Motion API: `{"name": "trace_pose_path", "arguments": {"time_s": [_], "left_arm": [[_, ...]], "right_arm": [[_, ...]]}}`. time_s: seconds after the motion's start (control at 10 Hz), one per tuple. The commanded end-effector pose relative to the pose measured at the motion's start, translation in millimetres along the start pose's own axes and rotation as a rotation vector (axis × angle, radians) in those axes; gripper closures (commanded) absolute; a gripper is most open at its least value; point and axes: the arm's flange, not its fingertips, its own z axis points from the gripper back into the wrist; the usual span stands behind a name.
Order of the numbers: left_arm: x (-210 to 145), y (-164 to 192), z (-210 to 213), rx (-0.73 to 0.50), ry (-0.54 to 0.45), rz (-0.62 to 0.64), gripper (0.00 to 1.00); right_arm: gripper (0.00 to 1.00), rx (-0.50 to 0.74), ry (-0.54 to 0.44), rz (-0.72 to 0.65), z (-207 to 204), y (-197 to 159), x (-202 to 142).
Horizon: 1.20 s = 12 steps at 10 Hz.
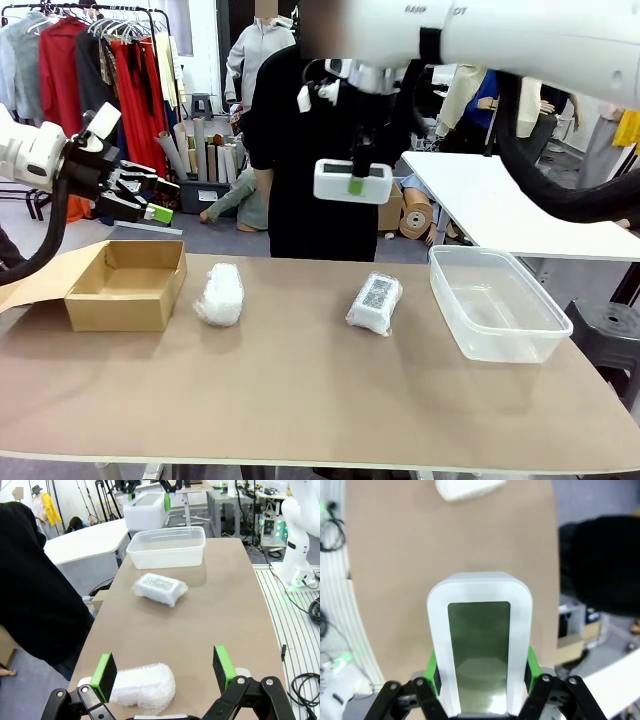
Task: Separate and place wrapped and unwrapped clocks.
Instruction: If the picked Digital clock is wrapped, place it in the Package Box ; if not, place it in the Organizing box.
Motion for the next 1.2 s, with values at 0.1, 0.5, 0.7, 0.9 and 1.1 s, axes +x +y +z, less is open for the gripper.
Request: {"name": "trace_pose_path", "arguments": {"time_s": [0.1,0.5,0.7,0.9,1.1], "left_arm": [[0.7,-0.4,0.3,0.000,-0.002,-0.001,0.00],[0.7,-0.4,0.3,0.000,-0.002,-0.001,0.00],[0.7,-0.4,0.3,0.000,-0.002,-0.001,0.00],[0.7,-0.4,0.3,0.000,-0.002,-0.001,0.00],[0.7,-0.4,0.3,0.000,-0.002,-0.001,0.00]], "right_arm": [[1.00,-0.066,0.098,-0.228,25.4,-18.2,-37.0],[1.00,-0.124,0.064,-0.398,33.8,-36.9,-120.9],[1.00,-0.177,0.038,-0.494,37.1,-41.4,-160.8],[1.00,-0.183,0.006,-0.549,33.1,-49.3,-190.3],[1.00,-0.184,0.001,-0.616,21.2,-60.9,-215.8]]}}
